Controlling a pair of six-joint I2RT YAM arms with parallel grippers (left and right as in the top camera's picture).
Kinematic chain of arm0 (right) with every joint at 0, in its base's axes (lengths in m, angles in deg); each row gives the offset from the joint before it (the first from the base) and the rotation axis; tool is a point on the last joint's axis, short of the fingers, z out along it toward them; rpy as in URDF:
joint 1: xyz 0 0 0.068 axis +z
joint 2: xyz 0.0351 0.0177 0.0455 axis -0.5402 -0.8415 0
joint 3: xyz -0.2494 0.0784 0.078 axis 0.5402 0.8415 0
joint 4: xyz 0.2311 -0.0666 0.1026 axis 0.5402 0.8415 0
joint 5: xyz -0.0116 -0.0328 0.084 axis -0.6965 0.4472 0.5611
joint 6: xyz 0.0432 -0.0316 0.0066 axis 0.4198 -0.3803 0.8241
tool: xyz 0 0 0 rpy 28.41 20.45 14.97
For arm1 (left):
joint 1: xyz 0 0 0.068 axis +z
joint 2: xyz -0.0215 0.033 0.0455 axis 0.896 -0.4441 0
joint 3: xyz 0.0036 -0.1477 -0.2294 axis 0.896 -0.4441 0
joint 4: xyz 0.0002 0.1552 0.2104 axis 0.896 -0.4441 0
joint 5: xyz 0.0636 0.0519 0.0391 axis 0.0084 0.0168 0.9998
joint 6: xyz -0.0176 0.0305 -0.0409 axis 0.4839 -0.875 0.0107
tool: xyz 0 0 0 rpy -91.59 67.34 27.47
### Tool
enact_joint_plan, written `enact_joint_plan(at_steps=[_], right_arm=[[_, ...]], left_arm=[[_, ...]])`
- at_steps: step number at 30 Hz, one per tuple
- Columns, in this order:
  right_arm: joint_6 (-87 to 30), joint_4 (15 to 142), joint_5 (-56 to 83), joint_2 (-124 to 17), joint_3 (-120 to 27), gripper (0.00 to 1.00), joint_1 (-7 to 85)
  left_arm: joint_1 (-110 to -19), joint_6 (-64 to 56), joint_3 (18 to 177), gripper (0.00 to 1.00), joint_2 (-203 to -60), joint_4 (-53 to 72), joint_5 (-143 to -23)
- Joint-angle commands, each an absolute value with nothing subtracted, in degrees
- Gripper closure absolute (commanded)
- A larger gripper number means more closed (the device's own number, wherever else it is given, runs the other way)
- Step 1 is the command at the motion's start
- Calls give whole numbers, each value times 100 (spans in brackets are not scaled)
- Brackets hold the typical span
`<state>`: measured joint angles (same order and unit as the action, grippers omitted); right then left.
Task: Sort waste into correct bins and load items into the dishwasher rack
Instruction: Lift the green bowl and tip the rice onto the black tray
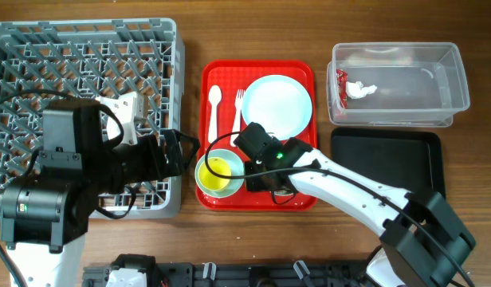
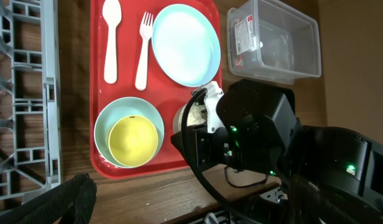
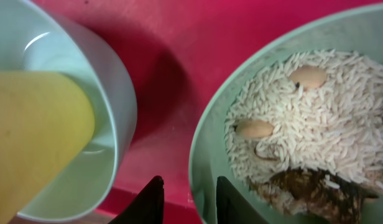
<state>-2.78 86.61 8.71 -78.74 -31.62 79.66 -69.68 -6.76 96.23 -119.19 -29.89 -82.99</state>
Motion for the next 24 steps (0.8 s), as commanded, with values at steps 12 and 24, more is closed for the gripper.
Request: enact_joint_plan(at_steps=[12, 24], right_arm=[[109, 8827, 425, -7210, -3145, 96, 7817], [-2704, 10237, 2903, -4523, -3095, 96, 4521]], left_arm=[[-6989, -676, 9717, 0, -11914, -2972, -8325], [-6989, -676, 9717, 0, -11914, -2972, -8325]])
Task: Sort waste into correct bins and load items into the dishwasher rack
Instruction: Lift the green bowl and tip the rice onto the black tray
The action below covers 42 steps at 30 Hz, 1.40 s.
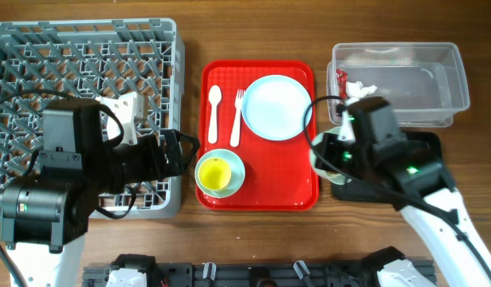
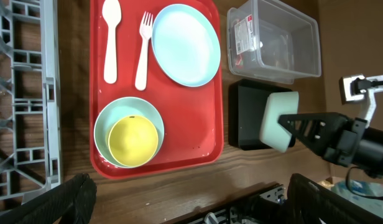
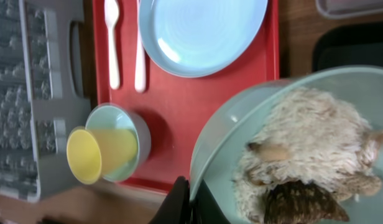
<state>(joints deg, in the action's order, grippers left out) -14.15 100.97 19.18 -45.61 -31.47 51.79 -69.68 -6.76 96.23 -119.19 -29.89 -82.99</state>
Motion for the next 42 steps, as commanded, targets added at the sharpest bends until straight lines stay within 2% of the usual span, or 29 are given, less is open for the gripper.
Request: enact_joint_plan(at_steps=[1, 7, 10, 13, 18, 24, 30, 31, 33, 35, 36, 37, 39, 40, 41, 42], right_arm=[[-2995, 10261, 3229, -4552, -3077, 96, 4246], [-4529, 10010, 5382, -4923, -2255, 96, 2209], [-5120, 9551, 6643, -5426, -1680, 96, 1525], [-5852, 9278, 7751, -6099, -1381, 96, 1127], [-6615, 9236, 8232, -6663, -1381, 96, 677], [-6610, 9302, 8647, -6661, -1381, 96, 56], [-6630, 9614, 8862, -6661, -1381, 96, -1], [-6980, 9634, 8870, -6657, -1381, 96, -1], [-6269, 9221, 8488, -6679, -1381, 96, -1], [-6789, 9512, 9314, -6609, -1381, 96, 1], [-6704, 9282, 9163, -6576, -1381, 96, -1], [-5994, 9109, 9146, -6576, -1381, 96, -1], [-6418, 9291, 9812, -6458, -1383, 96, 6], [-6121, 8978, 9465, -6418, -1383, 96, 1], [-5174, 8707, 9224, -6421, -1383, 96, -1], [-5141, 8707, 9570, -6397, -1383, 96, 6]], left_arm=[[-6989, -676, 9717, 0, -11914, -2972, -8325], [-6989, -676, 9717, 0, -11914, -2972, -8325], [-6989, -676, 9717, 0, -11914, -2972, -8325], [-6989, -676, 9717, 0, -11914, -2972, -8325], [-6989, -676, 9717, 0, -11914, -2972, -8325], [-6989, -676, 9717, 0, -11914, -2972, -8325], [-6989, -676, 9717, 0, -11914, -2972, -8325], [-6989, -676, 9717, 0, -11914, -2972, -8325], [-6989, -676, 9717, 0, -11914, -2972, -8325], [-6989, -676, 9717, 0, -11914, -2972, -8325], [-6989, -676, 9717, 0, -11914, -2972, -8325], [-6989, -676, 9717, 0, -11914, -2972, -8325], [-6989, -676, 9717, 0, -11914, -2972, -8325], [-6989, -676, 9717, 0, -11914, -2972, -8325], [-6989, -676, 9717, 0, -11914, -2972, -8325], [-6989, -676, 9717, 0, -11914, -2972, -8325]])
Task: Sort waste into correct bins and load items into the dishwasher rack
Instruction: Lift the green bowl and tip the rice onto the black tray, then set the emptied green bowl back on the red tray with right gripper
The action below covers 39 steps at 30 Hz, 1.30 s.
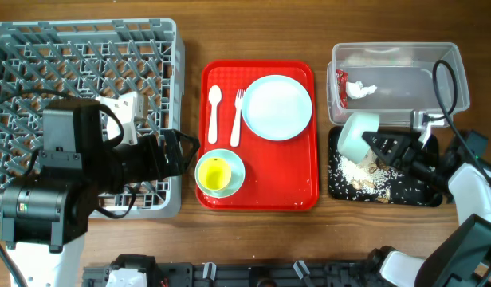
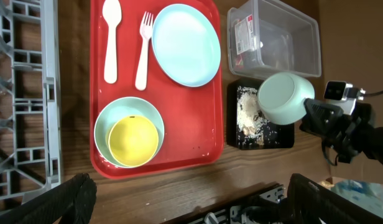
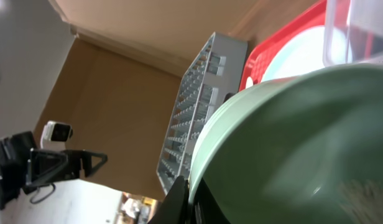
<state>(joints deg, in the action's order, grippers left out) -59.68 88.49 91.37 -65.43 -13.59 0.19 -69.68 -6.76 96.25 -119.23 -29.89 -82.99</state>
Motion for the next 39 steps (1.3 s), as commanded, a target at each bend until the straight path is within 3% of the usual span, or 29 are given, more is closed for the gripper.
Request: enact_joint_plan(at_steps=[1, 3, 4, 5, 6, 8, 9, 10, 11, 12, 15, 18, 24, 27, 29, 34, 36, 37, 38, 39], right_arm=[[-5419, 8644, 9769, -6322, -1383, 96, 6], [-4737, 8550, 9469, -6248, -1383, 96, 8], [-4936, 8694, 9673, -6176, -1383, 96, 25], [-4903, 8613, 9043, -6073, -1383, 96, 27], [-3933, 8618, 7743, -6010, -1383, 96, 27], [-5541, 9444, 9233, -5859, -1383, 96, 54], [-5362, 9184, 8328, -5787, -1383, 96, 21], [-4363, 9007, 7423, -5782, -1383, 96, -1], [-4387, 9175, 7633, -5767, -1383, 96, 8], [-5185, 9518, 8414, -5702, -1399, 96, 62], [-5325, 9894, 8457, -5151, -1438, 96, 353], [-4877, 9942, 7736, -4213, -1770, 96, 1402], [-2339, 9684, 2661, -3107, -2524, 96, 5059], [-1920, 9542, 1448, -3809, -2518, 96, 6729], [-1738, 9258, 980, -4554, -2518, 96, 7334], [-1238, 8447, 276, -6639, -2518, 96, 7699], [-1277, 8283, 348, -6904, -2518, 90, 7699], [-1410, 8226, 427, -6963, -2518, 81, 7699], [-1386, 8246, 359, -6945, -2520, 61, 7699], [-1391, 8200, 372, -6849, -2522, 55, 7699]], left_arm=[[-6989, -676, 9717, 0, -11914, -2972, -8325], [-6989, -676, 9717, 0, -11914, -2972, -8325], [-6989, -676, 9717, 0, -11914, -2972, -8325], [-6989, -676, 9717, 0, -11914, -2972, -8325], [-6989, -676, 9717, 0, -11914, -2972, -8325], [-6989, -676, 9717, 0, -11914, -2972, -8325], [-6989, -676, 9717, 0, -11914, -2972, -8325], [-6989, -676, 9717, 0, -11914, -2972, -8325], [-6989, -676, 9717, 0, -11914, -2972, -8325], [-6989, -676, 9717, 0, -11914, -2972, -8325], [-6989, -676, 9717, 0, -11914, -2972, -8325], [-6989, -676, 9717, 0, -11914, -2972, -8325], [-6989, -676, 9717, 0, -11914, -2972, -8325], [-6989, -676, 9717, 0, -11914, -2972, -8325], [-6989, -676, 9717, 0, -11914, -2972, -8325], [-6989, -676, 9717, 0, -11914, -2972, -8325], [-6989, -676, 9717, 0, -11914, -2972, -8325], [-6989, -676, 9717, 0, -11914, -2972, -8325], [-6989, -676, 9717, 0, -11914, -2972, -8325], [-6989, -676, 9717, 0, -11914, -2972, -8325]])
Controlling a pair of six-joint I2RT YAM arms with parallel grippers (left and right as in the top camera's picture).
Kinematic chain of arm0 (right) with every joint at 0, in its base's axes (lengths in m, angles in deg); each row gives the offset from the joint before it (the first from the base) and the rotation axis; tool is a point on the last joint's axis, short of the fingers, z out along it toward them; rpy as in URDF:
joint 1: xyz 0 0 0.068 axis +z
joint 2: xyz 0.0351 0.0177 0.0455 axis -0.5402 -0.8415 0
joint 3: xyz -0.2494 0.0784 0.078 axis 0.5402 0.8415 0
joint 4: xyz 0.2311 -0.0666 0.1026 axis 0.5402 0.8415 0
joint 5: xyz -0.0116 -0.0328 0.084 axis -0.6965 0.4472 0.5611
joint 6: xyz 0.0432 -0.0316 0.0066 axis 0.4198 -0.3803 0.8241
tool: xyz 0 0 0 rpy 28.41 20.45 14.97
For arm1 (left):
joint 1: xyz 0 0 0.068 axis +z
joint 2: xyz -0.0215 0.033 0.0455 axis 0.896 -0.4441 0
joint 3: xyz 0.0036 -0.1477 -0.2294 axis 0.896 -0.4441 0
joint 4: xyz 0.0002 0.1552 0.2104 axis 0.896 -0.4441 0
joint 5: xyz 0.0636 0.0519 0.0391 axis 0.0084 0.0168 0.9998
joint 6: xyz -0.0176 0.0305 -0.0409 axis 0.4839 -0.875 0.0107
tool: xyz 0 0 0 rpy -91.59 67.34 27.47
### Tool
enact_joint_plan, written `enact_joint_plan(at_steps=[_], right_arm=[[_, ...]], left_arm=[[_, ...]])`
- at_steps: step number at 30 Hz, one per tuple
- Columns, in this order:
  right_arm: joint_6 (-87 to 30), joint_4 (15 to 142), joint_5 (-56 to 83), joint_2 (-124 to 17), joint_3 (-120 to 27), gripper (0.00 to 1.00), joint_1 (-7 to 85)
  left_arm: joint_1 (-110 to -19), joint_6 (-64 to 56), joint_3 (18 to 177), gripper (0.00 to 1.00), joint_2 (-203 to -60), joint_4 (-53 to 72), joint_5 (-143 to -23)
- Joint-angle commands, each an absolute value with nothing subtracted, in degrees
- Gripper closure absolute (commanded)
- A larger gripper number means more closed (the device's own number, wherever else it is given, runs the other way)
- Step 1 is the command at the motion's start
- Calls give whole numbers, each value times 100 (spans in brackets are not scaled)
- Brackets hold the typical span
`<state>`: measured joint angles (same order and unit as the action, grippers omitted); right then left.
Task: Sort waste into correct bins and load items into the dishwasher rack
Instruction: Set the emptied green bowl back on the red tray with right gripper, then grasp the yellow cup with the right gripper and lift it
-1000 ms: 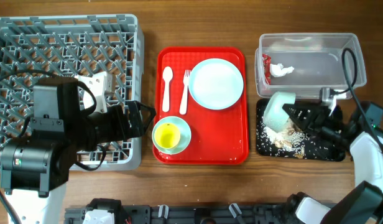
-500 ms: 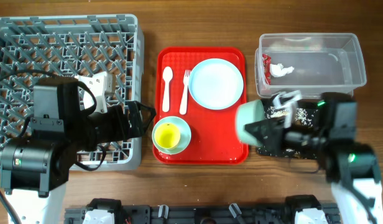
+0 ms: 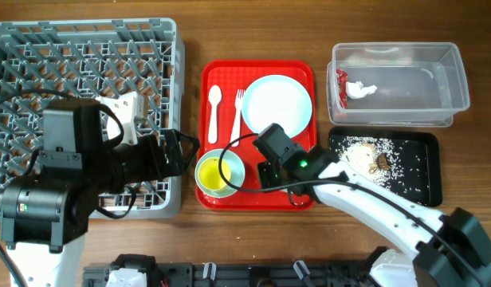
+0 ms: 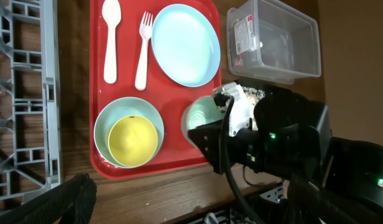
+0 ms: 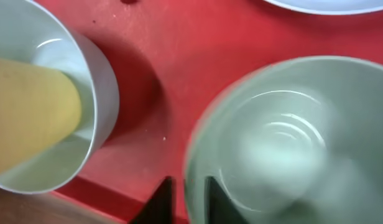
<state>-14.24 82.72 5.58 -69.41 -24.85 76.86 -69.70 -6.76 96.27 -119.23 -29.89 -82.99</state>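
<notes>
The emptied pale green bowl (image 5: 285, 143) rests on the red tray (image 3: 218, 73), right of the blue bowl (image 3: 232, 169) holding a yellow cup (image 3: 214, 174). My right gripper (image 5: 188, 190) is open, its fingers straddling the green bowl's rim with a gap on the outer side. From overhead the right gripper (image 3: 268, 169) covers that bowl. A blue plate (image 3: 276, 106), white spoon (image 3: 214, 112) and fork (image 3: 237, 115) lie on the tray. Rice and food scraps (image 3: 363, 155) sit in the black tray (image 3: 413, 183). My left gripper (image 4: 191, 190) hangs wide open, empty, beside the rack.
The grey dishwasher rack (image 3: 86, 64) fills the left side, with my left arm above its near part. A clear plastic bin (image 3: 405, 80) at the back right holds a crumpled wrapper (image 3: 359, 89). Bare wood separates the rack, the trays and the front edge.
The right gripper held the green bowl tipped over the black tray. Now the bowl stands empty on the red tray and the jaws have parted around its rim. The left arm is unchanged.
The right gripper first stood open around the rim of the rice-filled bowl on the red tray. Then it held the bowl beside the black tray, then tipped above it with rice spilled there. Now the empty bowl is back on the red tray, let go.
</notes>
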Motion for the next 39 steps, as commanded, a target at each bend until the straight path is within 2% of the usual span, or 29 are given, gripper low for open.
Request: enact_joint_plan(at_steps=[1, 7, 10, 13, 18, 23, 24, 26, 28, 31, 35, 39], right_arm=[[-1421, 8156, 447, -6751, -2535, 51, 7699], [-1677, 7990, 1655, -5540, -2699, 37, 7697], [-862, 7654, 2309, -5184, -2699, 37, 7699], [-329, 7457, 2475, -5505, -2699, 44, 7715], [-363, 6908, 2624, -6991, -2699, 51, 7715], [-350, 6393, 2855, -7734, -2699, 57, 7715], [-339, 6368, 2858, -7809, -2699, 60, 7717], [-339, 6406, 2851, -7951, -2699, 87, 7715], [-344, 6406, 2858, -7903, -2703, 95, 7715], [-357, 6462, 2825, -7544, -2795, 96, 7677], [-477, 7553, 2128, -6370, -3158, 96, 7061], [-1474, 7453, 3682, -5225, -3265, 96, 6025]], left_arm=[[-6989, -676, 9717, 0, -11914, -2972, -8325], [-6989, -676, 9717, 0, -11914, -2972, -8325], [-6989, -676, 9717, 0, -11914, -2972, -8325], [-6989, -643, 9717, 0, -11914, -2972, -8336], [-6989, -442, 9717, 0, -11914, -2978, -8329], [-6989, -444, 9717, 0, -11912, -3066, -8327], [-6989, -444, 9717, 0, -11914, -3081, -8327], [-6989, -444, 9717, 0, -11919, -3105, -8325], [-6989, -462, 9717, 0, -11919, -3175, -8308], [-6989, -466, 9717, 0, -11919, -3385, -7997], [-6989, -464, 9717, 0, -11919, -3505, -7827], [-6972, -180, 9717, 0, -11956, -3398, -7739]])
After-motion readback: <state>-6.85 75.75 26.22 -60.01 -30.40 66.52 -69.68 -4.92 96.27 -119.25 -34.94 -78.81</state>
